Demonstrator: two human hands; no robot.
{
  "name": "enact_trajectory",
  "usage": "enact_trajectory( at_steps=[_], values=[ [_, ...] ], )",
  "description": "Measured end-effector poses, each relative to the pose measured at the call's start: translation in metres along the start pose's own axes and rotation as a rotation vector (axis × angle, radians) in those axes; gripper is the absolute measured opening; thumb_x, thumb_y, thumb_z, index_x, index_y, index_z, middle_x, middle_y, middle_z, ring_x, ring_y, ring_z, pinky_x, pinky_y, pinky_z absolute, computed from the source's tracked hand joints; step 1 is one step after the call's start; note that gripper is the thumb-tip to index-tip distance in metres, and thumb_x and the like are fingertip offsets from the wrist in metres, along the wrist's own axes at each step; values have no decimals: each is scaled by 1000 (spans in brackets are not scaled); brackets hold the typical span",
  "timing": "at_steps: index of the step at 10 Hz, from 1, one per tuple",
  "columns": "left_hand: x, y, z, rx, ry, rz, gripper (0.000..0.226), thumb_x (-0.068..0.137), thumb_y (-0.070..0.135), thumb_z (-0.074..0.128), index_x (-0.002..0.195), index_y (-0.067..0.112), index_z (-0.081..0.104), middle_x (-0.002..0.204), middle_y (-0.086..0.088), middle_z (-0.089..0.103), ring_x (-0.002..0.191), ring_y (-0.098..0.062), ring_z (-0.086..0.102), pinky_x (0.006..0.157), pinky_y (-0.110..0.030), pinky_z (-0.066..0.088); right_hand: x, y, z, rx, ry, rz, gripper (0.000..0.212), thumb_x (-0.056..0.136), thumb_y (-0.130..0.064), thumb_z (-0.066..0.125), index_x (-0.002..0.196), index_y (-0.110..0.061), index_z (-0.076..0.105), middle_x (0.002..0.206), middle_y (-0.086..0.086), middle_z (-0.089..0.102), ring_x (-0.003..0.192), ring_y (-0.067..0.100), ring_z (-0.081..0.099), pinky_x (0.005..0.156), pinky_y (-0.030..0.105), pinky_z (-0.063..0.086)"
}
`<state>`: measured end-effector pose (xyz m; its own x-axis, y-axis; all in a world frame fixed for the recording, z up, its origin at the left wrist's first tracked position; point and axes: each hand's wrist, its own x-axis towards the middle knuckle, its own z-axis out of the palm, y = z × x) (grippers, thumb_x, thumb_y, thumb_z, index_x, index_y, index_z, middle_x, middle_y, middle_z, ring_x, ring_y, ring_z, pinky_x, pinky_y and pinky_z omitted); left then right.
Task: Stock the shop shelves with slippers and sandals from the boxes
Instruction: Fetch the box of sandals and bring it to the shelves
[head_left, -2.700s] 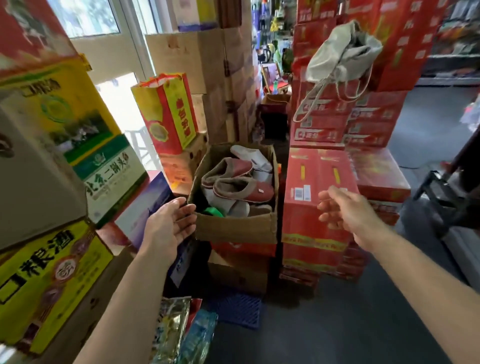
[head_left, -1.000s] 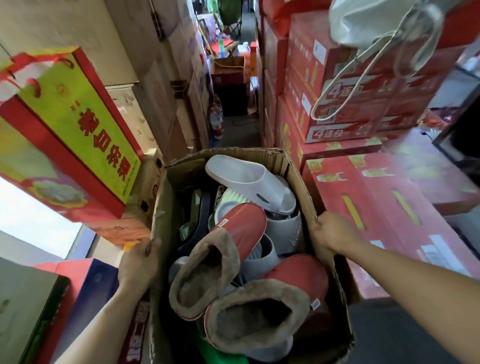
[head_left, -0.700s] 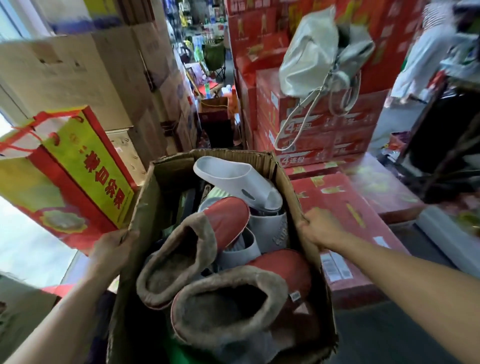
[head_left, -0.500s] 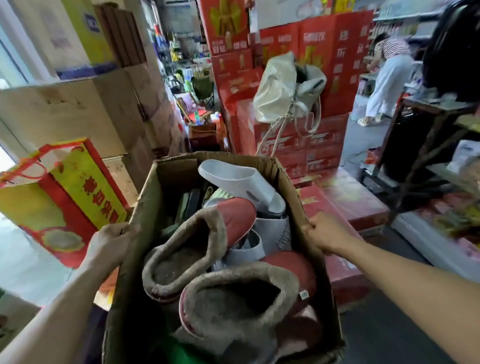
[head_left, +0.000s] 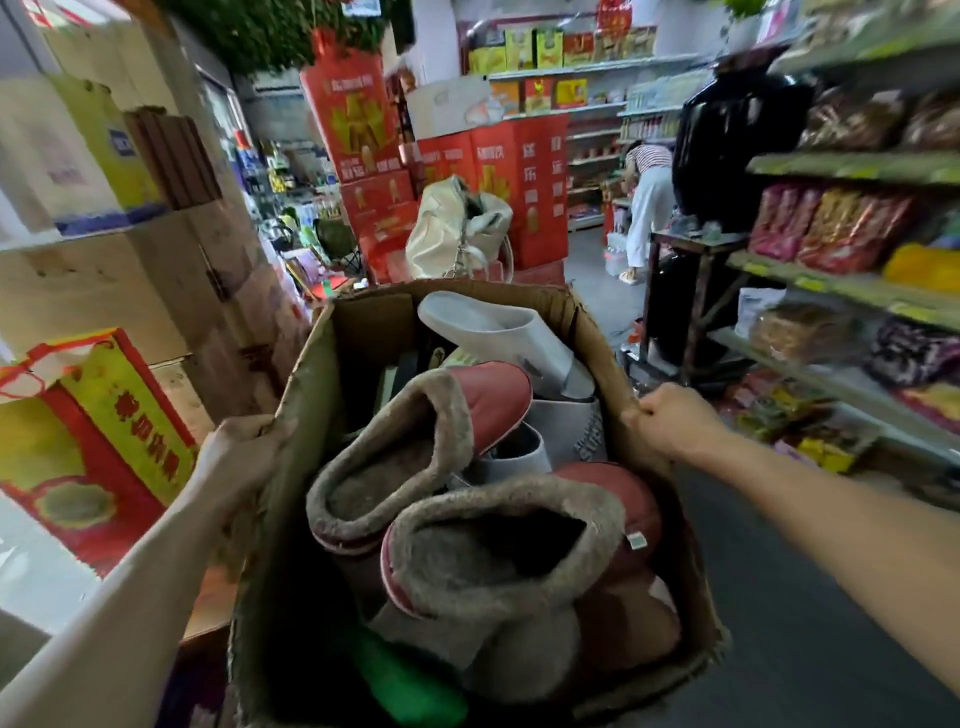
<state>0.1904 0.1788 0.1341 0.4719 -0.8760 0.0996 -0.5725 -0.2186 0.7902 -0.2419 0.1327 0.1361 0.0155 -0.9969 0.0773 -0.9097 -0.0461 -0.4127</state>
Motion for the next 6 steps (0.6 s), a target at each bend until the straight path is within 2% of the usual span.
enact_trajectory(
  at_steps=[1,2,3,4,5,6],
  values=[
    [-41,34,25,-59,-68,32,29,94,32,59,92,6,72,79,-12,67,66,-22,58,57,-28,47,-48,49,-35,-15,52,82,48,94,-27,55,50,-16,41,59,7,46,76,32,59,61,28,35],
    [-98,80,60,-27,-110,91,41,90,45,61,79,7,72,75,-15,70,72,-29,63,71,-40,52,-99,101,-66,-17,73,174,49,96,-26,53,50,-14,41,55,3,41,63,25,50,58,30,38],
    [-137,107,100,-6,-202,180,47,79,53,59,76,8,71,78,-18,70,82,-33,68,77,-44,52,-151,158,-93,-15,101,257,50,96,-25,53,49,-12,43,55,6,46,59,25,49,56,32,38],
    [-176,137,154,-52,-301,275,47,79,52,60,77,7,72,80,-17,72,77,-26,65,80,-45,52,-206,215,-117,-4,155,361,52,94,-19,56,45,-13,37,48,3,40,49,21,43,49,30,30],
    [-214,170,208,-29,-425,370,41,89,40,62,69,5,68,72,-17,69,71,-25,62,75,-44,50,-265,270,-140,6,187,500,49,93,-18,56,48,-10,41,50,9,43,52,23,45,53,31,29],
    [-251,207,269,5,-552,469,35,95,33,59,76,7,72,77,-15,72,77,-28,68,77,-43,51,-327,319,-162,-2,209,633,41,93,-21,53,57,-2,54,61,15,56,60,30,54,56,34,38]
  ],
)
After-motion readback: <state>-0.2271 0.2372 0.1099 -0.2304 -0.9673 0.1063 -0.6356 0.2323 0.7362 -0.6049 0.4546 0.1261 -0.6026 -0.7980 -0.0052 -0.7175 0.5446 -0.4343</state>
